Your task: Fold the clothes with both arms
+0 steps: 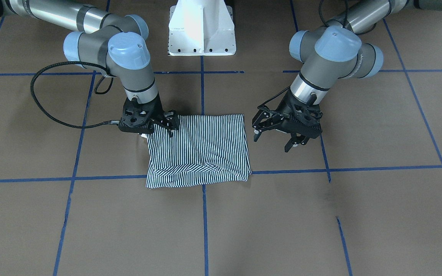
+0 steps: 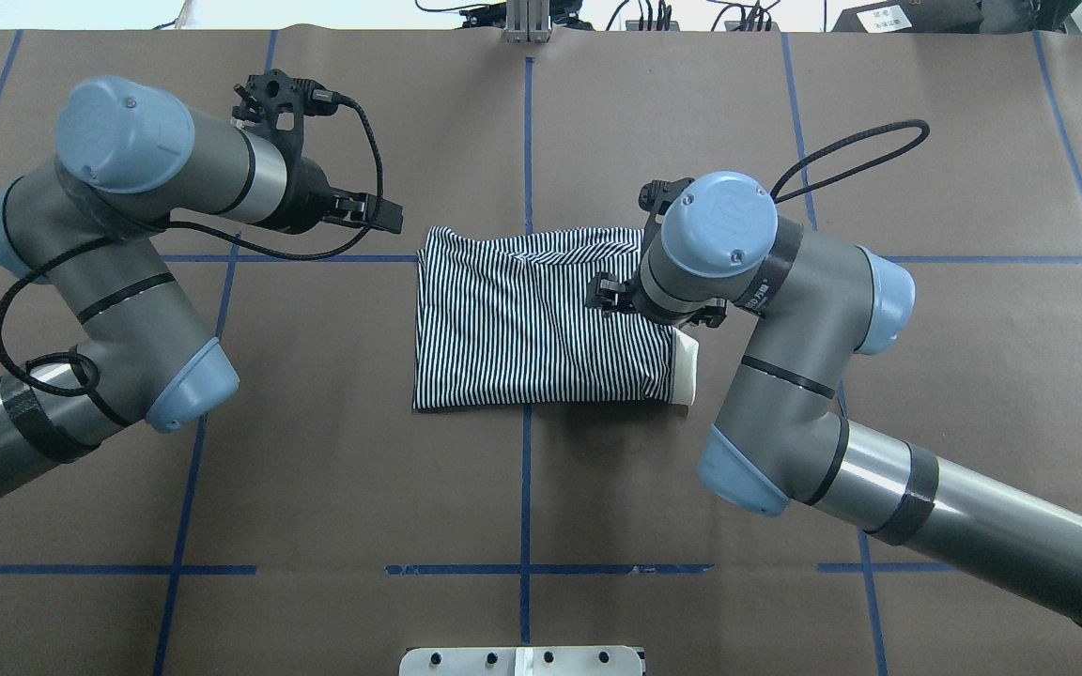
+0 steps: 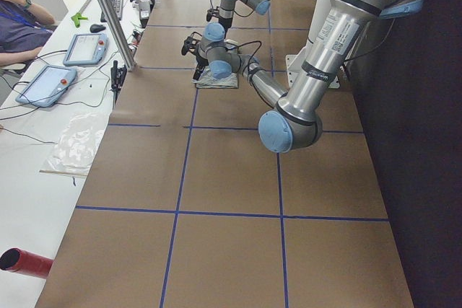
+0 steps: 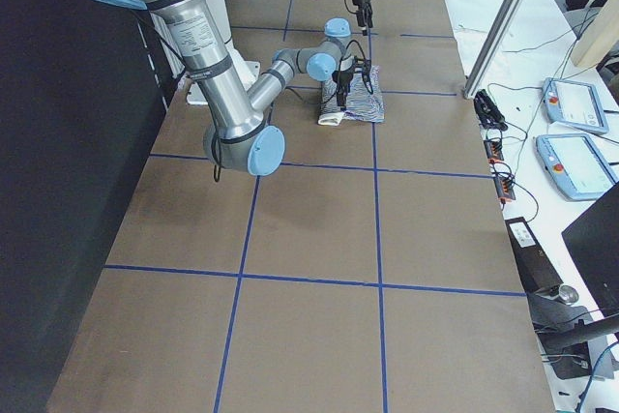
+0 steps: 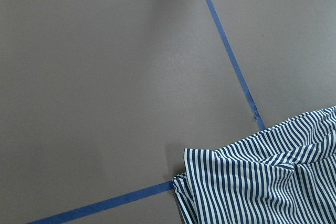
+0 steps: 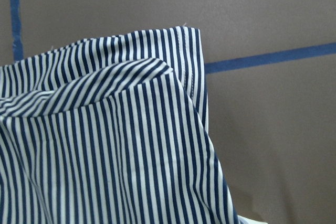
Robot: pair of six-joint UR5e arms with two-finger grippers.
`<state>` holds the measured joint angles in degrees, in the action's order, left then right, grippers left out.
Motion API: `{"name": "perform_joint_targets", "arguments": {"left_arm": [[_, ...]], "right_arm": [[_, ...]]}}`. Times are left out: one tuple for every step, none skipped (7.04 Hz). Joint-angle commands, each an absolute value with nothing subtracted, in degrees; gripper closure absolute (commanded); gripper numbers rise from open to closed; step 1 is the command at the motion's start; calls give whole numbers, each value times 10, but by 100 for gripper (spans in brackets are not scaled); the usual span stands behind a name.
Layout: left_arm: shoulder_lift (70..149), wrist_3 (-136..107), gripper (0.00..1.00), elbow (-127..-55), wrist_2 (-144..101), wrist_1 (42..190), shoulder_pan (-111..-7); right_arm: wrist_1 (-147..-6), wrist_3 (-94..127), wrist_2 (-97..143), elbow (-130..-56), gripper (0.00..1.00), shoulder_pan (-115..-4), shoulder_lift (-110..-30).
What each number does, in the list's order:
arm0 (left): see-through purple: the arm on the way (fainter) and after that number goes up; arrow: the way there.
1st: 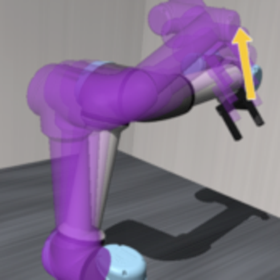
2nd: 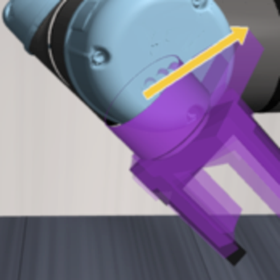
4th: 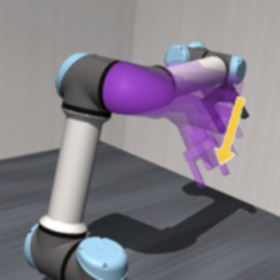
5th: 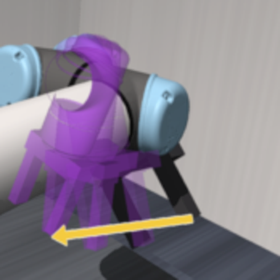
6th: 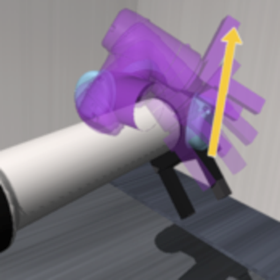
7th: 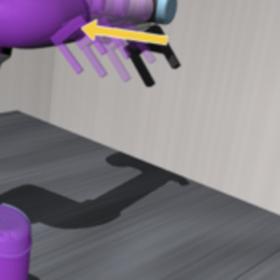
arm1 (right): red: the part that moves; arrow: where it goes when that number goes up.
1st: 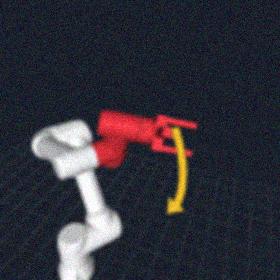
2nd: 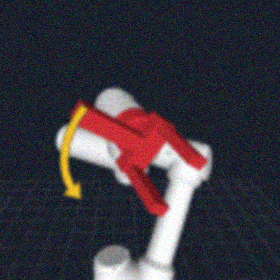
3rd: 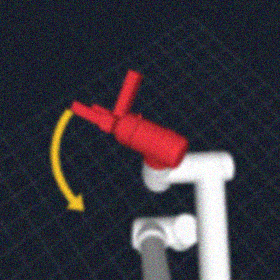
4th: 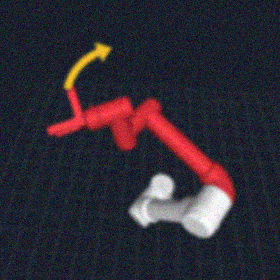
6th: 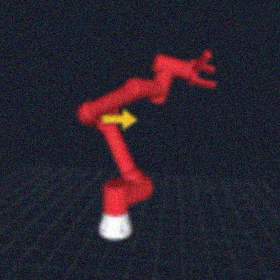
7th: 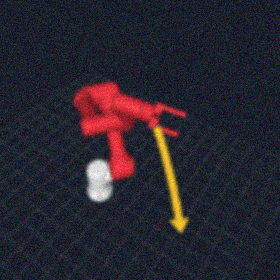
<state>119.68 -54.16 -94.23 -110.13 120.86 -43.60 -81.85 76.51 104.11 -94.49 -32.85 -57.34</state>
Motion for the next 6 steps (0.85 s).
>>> {"name": "perform_joint_targets", "arguments": {"left_arm": [[1195,-541,0,-949,-1098,1208,-436],[1194,-541,0,-951,-1093,1208,-436],[1194,-541,0,-951,-1092,1208,-436],[1193,-541,0,-956,-1092,1208,-436],[1193,-541,0,-958,-1092,1208,-436],[1193,-541,0,-958,-1092,1207,-437]], "right_arm": [[-800,774,1041,-939,0,-311,-587],[-799,776,1041,-936,0,-304,-587],[-800,778,1040,-936,0,-301,-587],[-800,782,1038,-931,0,-296,-587],[-798,794,1027,-919,0,-287,-585],[-798,795,1023,-917,0,-286,-579]]}}
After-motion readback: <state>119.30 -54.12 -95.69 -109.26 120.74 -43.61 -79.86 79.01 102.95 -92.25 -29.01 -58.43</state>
